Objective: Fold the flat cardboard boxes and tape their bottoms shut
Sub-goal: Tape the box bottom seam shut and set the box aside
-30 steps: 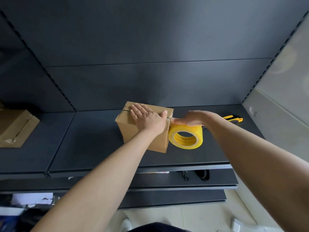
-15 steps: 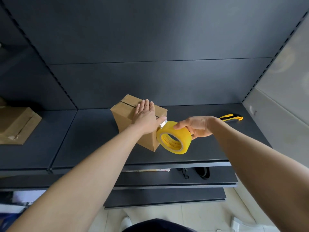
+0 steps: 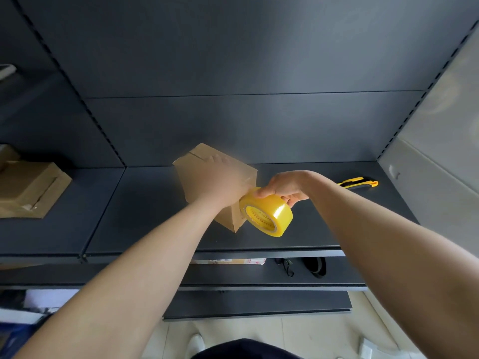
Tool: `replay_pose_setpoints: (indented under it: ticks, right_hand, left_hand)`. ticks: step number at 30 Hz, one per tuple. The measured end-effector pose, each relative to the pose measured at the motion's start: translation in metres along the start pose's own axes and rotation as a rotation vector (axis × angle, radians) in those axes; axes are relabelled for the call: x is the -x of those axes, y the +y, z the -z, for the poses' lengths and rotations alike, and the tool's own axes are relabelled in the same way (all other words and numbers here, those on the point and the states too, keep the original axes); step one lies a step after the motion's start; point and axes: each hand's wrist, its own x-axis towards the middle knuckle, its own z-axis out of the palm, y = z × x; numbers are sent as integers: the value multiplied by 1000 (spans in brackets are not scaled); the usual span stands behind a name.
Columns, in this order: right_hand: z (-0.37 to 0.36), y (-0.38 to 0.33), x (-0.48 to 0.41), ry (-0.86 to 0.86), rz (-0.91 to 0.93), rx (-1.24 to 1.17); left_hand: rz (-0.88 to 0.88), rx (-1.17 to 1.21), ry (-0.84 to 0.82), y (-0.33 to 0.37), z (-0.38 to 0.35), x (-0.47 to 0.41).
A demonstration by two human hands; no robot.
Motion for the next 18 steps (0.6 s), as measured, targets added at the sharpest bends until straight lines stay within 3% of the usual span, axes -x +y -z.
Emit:
replay_pose_setpoints:
  ticks: [8,14,18]
  right_hand:
    - [-40,-2,-16,135,6,151]
    - [-49,8,-17,-142,53,-233]
    - [-56,3,-25,-132,95,-211]
  left_hand:
    - [-108,-2,-20,-16,11,5]
    - [-224,22,50,-42,14,18]
    - [-257,115,153,-52,4,19]
